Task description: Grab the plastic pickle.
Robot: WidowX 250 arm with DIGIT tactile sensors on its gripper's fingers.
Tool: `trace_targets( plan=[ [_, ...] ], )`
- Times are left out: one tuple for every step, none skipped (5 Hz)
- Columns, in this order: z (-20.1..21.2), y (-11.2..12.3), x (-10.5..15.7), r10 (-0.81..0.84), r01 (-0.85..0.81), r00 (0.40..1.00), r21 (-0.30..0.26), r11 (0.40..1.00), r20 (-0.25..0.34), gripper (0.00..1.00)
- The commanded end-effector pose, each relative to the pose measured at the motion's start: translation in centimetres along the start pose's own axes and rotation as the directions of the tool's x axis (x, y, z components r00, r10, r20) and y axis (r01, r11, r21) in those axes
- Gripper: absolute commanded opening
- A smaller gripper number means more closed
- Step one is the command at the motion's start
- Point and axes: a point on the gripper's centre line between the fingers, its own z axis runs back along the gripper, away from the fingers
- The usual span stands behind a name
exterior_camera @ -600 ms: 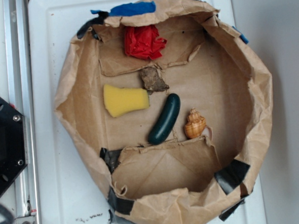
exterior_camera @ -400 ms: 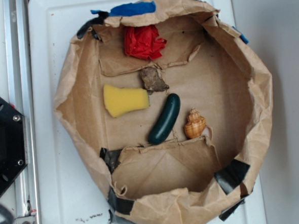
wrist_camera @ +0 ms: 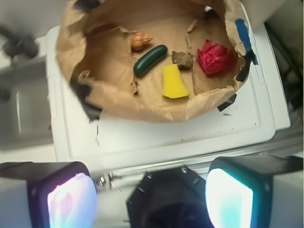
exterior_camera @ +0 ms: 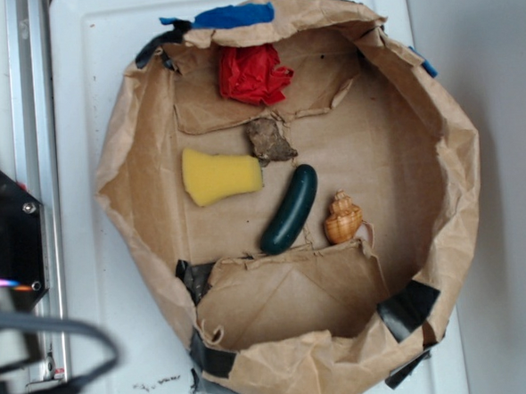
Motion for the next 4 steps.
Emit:
trace_targets(
  plan=[
    [-0.7, -0.6, 2.9, 0.225, -0.225, 0.974, -0.043, 0.973, 0.003, 1.0],
    [-1.4, -0.1, 4.0, 0.459, -0.451, 0.887, -0.114, 0.885, 0.055, 1.0],
    [-1.4, 0.5, 5.2, 0.661, -0.634, 0.738, -0.194, 0.748, 0.137, 1.0],
    [-1.7, 1.3, 5.0, 0.674, -0.657, 0.73, -0.156, 0.738, 0.112, 1.0]
  ],
)
